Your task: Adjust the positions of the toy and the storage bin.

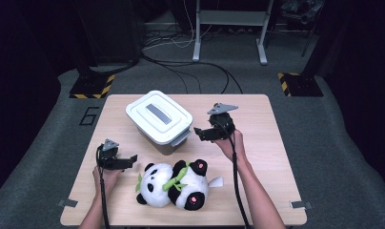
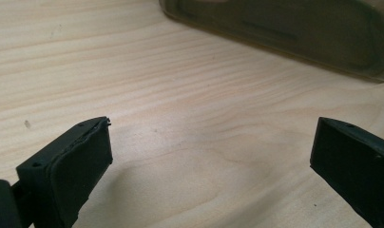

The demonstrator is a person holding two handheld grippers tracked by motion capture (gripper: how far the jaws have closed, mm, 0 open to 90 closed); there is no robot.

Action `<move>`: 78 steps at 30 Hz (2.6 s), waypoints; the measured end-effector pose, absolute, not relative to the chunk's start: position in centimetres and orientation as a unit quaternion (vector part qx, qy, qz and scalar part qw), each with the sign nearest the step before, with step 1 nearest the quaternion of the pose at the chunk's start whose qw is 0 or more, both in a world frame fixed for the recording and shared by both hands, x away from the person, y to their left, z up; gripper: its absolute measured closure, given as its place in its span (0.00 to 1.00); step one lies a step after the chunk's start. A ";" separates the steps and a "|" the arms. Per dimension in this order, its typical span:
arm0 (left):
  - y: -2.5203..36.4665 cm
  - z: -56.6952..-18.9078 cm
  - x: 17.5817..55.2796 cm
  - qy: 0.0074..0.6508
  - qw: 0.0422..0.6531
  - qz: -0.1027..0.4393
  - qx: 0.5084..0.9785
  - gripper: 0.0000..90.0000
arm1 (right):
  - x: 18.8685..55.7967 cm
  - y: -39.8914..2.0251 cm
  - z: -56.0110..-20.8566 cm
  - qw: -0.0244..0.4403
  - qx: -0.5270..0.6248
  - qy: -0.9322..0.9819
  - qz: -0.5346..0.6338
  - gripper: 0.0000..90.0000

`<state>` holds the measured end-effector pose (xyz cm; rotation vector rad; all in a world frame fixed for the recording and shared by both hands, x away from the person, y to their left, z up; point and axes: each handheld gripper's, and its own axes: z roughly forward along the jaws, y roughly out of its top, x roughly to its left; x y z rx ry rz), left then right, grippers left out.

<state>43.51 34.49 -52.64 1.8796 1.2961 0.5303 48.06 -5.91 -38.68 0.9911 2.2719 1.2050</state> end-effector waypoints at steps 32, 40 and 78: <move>33.3 -53.0 43.7 0.494 0.328 0.205 0.779 0.00 | 54.2 -0.3 -39.6 0.173 0.412 0.813 0.374 0.73; 33.3 -53.0 43.7 0.494 0.327 0.205 0.779 0.00 | 54.4 -0.4 -39.4 0.192 0.388 0.825 0.363 0.76; 33.3 -53.0 43.7 0.494 0.330 0.207 0.777 0.00 | 54.3 5.0 -38.4 0.159 0.278 0.883 0.343 0.64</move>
